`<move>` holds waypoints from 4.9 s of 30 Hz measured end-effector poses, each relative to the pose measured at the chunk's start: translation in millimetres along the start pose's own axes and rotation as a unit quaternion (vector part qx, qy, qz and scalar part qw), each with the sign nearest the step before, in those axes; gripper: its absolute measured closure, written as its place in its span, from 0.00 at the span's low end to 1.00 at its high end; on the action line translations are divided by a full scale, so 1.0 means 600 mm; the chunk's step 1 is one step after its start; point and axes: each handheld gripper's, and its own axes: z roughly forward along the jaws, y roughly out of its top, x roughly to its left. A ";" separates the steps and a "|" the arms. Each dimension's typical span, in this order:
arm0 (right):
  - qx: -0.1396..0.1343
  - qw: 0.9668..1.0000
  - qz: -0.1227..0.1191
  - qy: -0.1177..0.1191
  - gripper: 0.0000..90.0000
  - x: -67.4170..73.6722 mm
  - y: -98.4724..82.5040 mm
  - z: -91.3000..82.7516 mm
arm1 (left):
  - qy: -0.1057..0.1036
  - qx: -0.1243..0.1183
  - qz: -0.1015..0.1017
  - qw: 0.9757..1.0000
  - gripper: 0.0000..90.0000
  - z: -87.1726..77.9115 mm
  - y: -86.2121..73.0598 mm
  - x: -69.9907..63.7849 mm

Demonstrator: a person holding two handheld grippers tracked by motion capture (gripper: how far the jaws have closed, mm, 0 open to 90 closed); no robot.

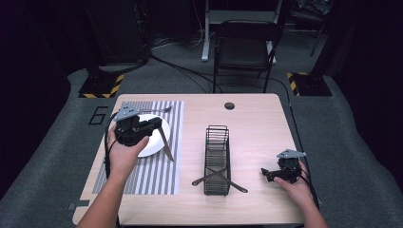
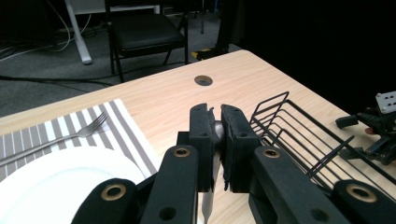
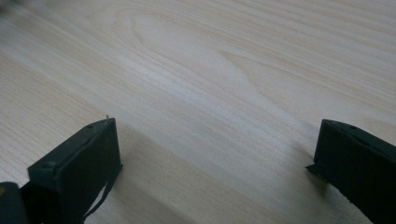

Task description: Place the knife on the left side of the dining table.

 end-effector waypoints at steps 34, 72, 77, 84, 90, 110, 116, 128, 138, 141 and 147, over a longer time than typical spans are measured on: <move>0.000 1.000 0.000 0.000 0.00 0.000 0.000 0.000 | 0.055 -0.037 -0.085 0.994 0.90 -0.055 -0.100 0.084; -0.002 1.000 -0.001 0.002 0.00 -0.001 0.000 0.000 | 0.107 -0.082 -0.197 0.971 0.83 -0.081 -0.221 0.174; 0.000 1.000 0.001 0.002 0.00 0.000 0.000 0.000 | 0.111 -0.086 -0.213 0.967 0.83 -0.080 -0.238 0.183; -0.002 1.000 -0.001 0.002 0.00 -0.001 0.000 0.000 | 0.113 -0.090 -0.233 0.962 0.82 -0.080 -0.256 0.193; -0.002 1.000 -0.001 0.002 0.00 -0.001 0.000 0.000 | 0.112 -0.091 -0.242 0.959 0.81 -0.080 -0.268 0.199; -0.002 1.000 -0.001 0.002 0.00 -0.001 0.000 0.000 | 0.108 -0.101 -0.285 0.947 0.79 -0.079 -0.320 0.220; -0.002 1.000 -0.001 0.002 0.00 -0.001 0.000 0.000 | 0.106 -0.098 -0.286 0.947 0.78 -0.076 -0.330 0.225; -0.002 1.000 0.000 0.002 0.00 -0.001 0.000 0.000 | 0.098 -0.086 -0.294 0.947 0.75 -0.073 -0.353 0.240; -0.002 1.000 -0.001 0.002 0.00 -0.001 0.000 0.000 | 0.105 -0.070 -0.291 0.948 0.74 -0.069 -0.363 0.244; -0.002 1.000 -0.001 0.002 0.00 -0.001 0.000 0.000 | 0.106 -0.067 -0.297 0.947 0.74 -0.068 -0.366 0.244; -0.002 1.000 -0.001 0.002 0.00 -0.001 0.000 0.000 | 0.105 -0.060 -0.305 0.945 0.73 -0.065 -0.372 0.248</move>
